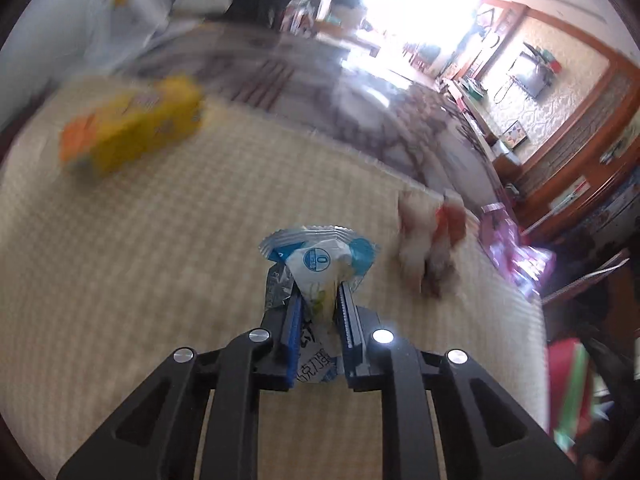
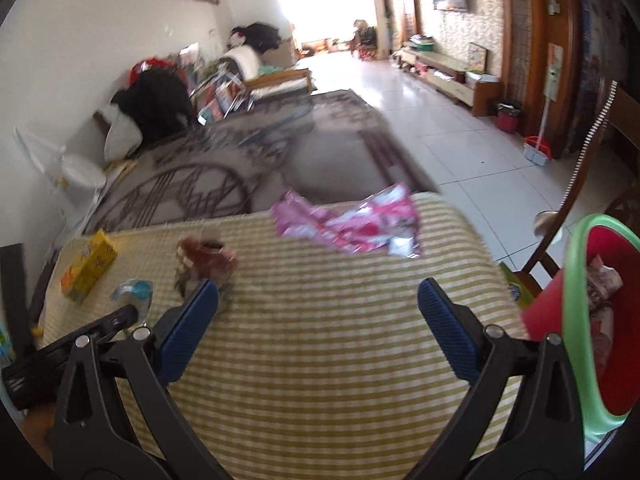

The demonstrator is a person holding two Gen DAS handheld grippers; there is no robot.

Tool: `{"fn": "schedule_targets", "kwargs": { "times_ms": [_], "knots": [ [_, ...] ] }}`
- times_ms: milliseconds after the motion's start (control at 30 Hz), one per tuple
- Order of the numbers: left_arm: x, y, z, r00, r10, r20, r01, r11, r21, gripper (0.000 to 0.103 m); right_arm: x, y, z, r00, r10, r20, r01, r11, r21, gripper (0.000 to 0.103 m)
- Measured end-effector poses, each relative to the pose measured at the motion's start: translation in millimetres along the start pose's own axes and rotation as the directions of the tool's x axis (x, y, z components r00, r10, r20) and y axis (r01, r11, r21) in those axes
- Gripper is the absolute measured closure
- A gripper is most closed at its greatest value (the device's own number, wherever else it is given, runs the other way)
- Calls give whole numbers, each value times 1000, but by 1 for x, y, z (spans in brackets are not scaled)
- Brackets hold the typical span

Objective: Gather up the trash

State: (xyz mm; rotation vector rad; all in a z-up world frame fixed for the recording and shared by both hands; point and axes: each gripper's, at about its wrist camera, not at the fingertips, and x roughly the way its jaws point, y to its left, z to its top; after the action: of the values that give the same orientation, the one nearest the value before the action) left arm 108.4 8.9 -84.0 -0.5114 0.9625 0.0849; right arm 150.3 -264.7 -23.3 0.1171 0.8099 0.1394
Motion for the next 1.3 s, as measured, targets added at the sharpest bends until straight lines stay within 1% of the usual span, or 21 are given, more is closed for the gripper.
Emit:
{"fn": "schedule_targets", "kwargs": {
  "times_ms": [33,67,167,233,300,433,467,500,567,633,700,800,900,1000,1033,1100,1167,1300],
  "knots": [
    [-8,8,-7,1000,-16,-7,16,1000,-16,89,4,6,-3,1000,4,-20,-4,1000,-15,5],
    [-20,15,-16,1000,-16,1,16,1000,-14,89,6,10,-4,1000,8,-28,-9,1000,-23,5],
    [-39,28,-41,998,32,45,-34,999,39,89,11,22,-10,999,6,-47,-8,999,-49,5],
    [-39,36,-51,997,56,61,-59,997,48,88,14,31,-14,998,6,-60,-10,998,-65,5],
    [-36,41,-54,996,58,66,-62,997,49,85,18,38,-19,997,-5,-75,-2,996,-92,5],
    [-35,38,-50,996,46,72,-52,995,85,83,24,49,-29,996,-25,-91,12,990,-143,5],
    [-33,38,-49,997,39,68,-45,996,79,82,26,52,-33,995,-34,-92,19,987,-161,5],
    [-31,40,-47,998,31,59,-35,997,63,78,27,53,-35,995,-42,-91,25,984,-174,5],
    [-29,46,-46,999,3,41,-4,1000,26,75,28,56,-39,995,-49,-88,32,982,-187,5],
    [-29,47,-46,999,-6,35,6,1000,8,72,28,59,-41,996,-51,-78,35,980,-197,5],
    [-32,48,-45,999,-19,34,20,1000,-5,65,27,62,-43,997,-53,-64,38,976,-215,5],
    [-34,49,-46,998,-47,29,47,999,-17,61,26,68,-47,997,-58,-56,43,969,-243,5],
    [-37,48,-46,997,-72,24,73,997,-29,56,27,73,-50,995,-85,-50,68,958,-279,5],
    [-40,50,-45,995,-101,19,102,993,-52,56,29,78,-47,993,-104,-52,83,945,-316,5],
    [-41,50,-45,994,-107,23,108,992,-59,55,29,80,-44,993,-105,-50,84,944,-320,5],
    [-44,53,-44,993,-114,29,116,990,-75,51,29,83,-37,995,-87,-47,68,949,-309,5],
    [-44,55,-44,992,-121,30,123,988,-90,50,35,87,-24,996,-55,-73,33,961,-275,5],
    [-42,56,-44,990,-139,14,139,985,-100,50,56,95,-3,991,-37,-127,12,981,-195,5]
  ]
}}
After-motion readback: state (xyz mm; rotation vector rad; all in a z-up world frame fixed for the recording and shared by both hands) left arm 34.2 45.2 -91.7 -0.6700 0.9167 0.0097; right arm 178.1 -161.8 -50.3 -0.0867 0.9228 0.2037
